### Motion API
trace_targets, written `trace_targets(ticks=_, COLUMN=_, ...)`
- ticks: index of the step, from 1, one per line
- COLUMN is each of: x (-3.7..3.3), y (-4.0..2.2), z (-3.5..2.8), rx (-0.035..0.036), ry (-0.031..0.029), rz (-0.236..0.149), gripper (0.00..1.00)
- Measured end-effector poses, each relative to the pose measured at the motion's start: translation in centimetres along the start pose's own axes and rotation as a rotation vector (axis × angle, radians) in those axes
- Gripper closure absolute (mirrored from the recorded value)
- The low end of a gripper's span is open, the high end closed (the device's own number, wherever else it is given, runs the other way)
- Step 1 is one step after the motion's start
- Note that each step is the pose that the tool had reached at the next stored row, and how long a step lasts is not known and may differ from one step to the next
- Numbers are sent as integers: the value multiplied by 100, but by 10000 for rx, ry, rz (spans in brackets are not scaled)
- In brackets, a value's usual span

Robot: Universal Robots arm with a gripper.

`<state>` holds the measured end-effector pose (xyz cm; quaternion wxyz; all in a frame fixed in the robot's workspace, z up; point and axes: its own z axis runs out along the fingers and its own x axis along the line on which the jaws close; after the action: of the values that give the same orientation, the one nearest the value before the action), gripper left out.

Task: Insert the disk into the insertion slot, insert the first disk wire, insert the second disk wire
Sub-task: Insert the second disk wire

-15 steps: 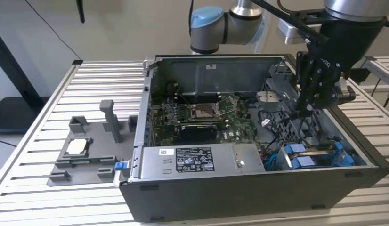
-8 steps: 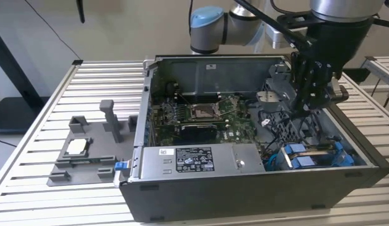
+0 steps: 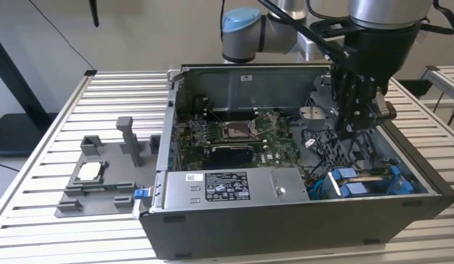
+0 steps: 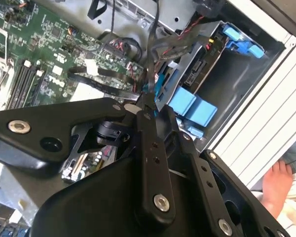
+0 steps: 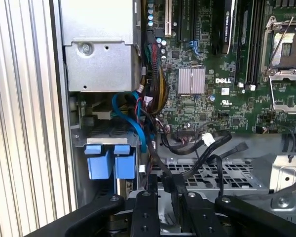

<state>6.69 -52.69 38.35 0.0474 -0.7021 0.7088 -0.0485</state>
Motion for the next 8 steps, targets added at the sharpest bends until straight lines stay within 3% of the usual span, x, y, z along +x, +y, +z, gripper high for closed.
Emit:
trace_targets(ticks=3, x=-8, y=21, z=16, rx=9, ry=60, rz=-162, gripper=73)
trace_targets(ticks=8, x=-25, y=64, z=42, rx=161, ry=60, rz=-327, gripper=73)
